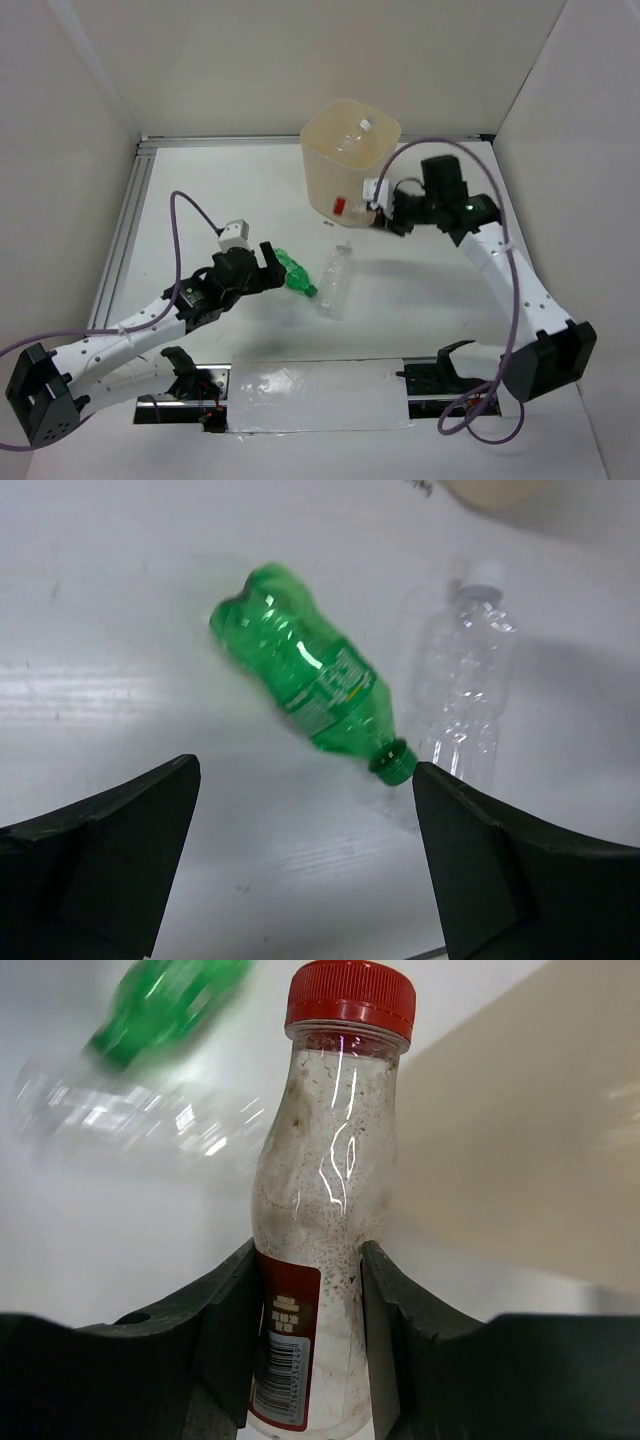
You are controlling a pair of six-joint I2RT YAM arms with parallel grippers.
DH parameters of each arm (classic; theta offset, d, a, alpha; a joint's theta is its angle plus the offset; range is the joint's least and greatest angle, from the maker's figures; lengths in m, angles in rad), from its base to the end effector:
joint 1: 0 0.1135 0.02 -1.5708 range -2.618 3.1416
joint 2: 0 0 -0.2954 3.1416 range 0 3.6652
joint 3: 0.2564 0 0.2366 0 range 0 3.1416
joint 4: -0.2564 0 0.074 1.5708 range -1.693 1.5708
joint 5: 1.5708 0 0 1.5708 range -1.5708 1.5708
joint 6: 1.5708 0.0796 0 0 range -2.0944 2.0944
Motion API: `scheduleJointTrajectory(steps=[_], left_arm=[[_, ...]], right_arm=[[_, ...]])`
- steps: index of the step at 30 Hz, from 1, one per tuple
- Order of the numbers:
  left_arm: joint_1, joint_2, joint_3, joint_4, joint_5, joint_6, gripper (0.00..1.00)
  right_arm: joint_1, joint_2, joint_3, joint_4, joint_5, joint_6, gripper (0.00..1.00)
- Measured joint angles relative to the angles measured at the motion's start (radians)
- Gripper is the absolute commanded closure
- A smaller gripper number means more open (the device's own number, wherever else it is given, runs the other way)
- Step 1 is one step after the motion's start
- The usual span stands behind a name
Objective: Put the plastic bottles in the bin
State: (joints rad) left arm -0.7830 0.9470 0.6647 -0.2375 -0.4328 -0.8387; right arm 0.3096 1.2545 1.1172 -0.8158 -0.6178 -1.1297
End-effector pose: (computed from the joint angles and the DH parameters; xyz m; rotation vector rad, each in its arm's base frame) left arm 0.1730 -0.1251 0.2745 -0.3212 2.0603 -0.5562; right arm 0.2179 0.1181 0.3091 -1.7042 1.5866 0.3833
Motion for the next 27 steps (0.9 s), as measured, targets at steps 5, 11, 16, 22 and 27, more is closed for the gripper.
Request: scheduleJointTrajectory(steps=[5,11,16,22,27], left_arm=[[0.000,0.044,-0.055,-0.025,0.031,-0.201,0.00],[0.000,0.166,-0.034,0.007,0.051,-0.332,0.00],[0.003,0.250,0.022,0.039,0.052,-0.370,0.00],[0.005,0.340,0.096,0.048,0.036,-0.392,0.00],[0.006,0.457,0.163,0.008,0.018,-0.404,0.00]], right_arm=[[0.000,-0.022,0.370,0.206,-0.025,0.243,0.75],[0.002,0.151,0.613,0.378,0.028,0.426,0.61],[-0.005,0.420,0.733,0.453,0.110,0.536,0.38],[-0.045,0.655,0.804,0.431,0.177,0.600,0.12],[-0.086,0.657,0.840,0.400,0.166,0.647,0.01]])
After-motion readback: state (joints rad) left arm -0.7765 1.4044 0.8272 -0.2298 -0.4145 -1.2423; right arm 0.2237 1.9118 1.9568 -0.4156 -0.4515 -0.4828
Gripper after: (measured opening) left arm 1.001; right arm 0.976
